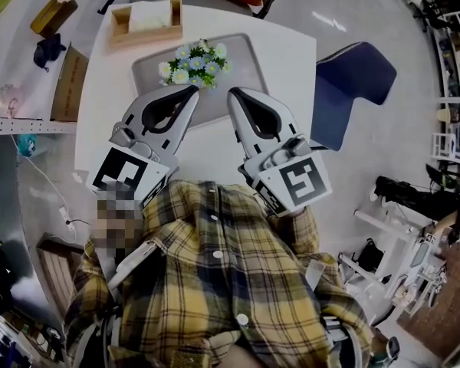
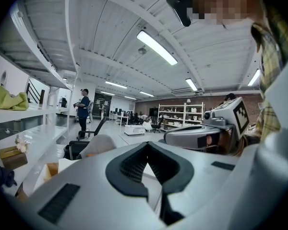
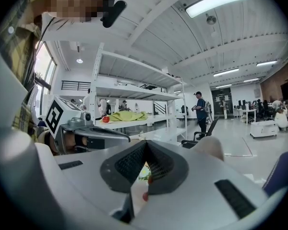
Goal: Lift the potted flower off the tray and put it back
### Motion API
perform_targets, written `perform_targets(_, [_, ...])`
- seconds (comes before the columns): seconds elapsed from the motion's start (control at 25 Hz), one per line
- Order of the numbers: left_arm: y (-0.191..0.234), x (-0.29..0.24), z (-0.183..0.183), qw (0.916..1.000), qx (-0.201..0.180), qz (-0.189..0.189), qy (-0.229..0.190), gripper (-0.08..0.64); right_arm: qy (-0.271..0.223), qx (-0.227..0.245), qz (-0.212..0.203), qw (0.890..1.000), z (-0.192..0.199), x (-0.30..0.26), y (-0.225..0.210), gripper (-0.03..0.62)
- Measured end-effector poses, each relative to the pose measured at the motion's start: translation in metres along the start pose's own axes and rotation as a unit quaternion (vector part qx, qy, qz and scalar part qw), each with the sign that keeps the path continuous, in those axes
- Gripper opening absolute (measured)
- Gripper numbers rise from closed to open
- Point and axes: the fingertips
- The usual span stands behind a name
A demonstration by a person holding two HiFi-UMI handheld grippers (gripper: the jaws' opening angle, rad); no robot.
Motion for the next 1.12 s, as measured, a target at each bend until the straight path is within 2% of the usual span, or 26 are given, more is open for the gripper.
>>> perform_targets(0.6, [-0.001, -0.013, 0.0, 1.0, -0.003, 0.005, 0.002, 0.009, 0.009, 0.011, -0.004, 1.0, 0.002, -0.002, -0.007, -0.003])
perform_targets(0.88, [0.013, -0.014, -0.006, 0.9999, -0.016, -0.003, 0.002, 0.009, 0.011, 0.019, -0.005, 1.0, 0.0, -0.005, -0.009, -0.003])
perform_targets(1.12, [0.018, -0.009, -0.015, 0.9997, -0.018, 0.01, 0.014, 0.009, 0.019, 0.017, -0.013, 1.0, 0.002, -0.003, -0.007, -0.003])
Point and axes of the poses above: the fingertips, and each gripper's own axes: x backward along the fingers, y to its left, z out of its underside, and after that the axes turned 9 degrees about -y, right-handed
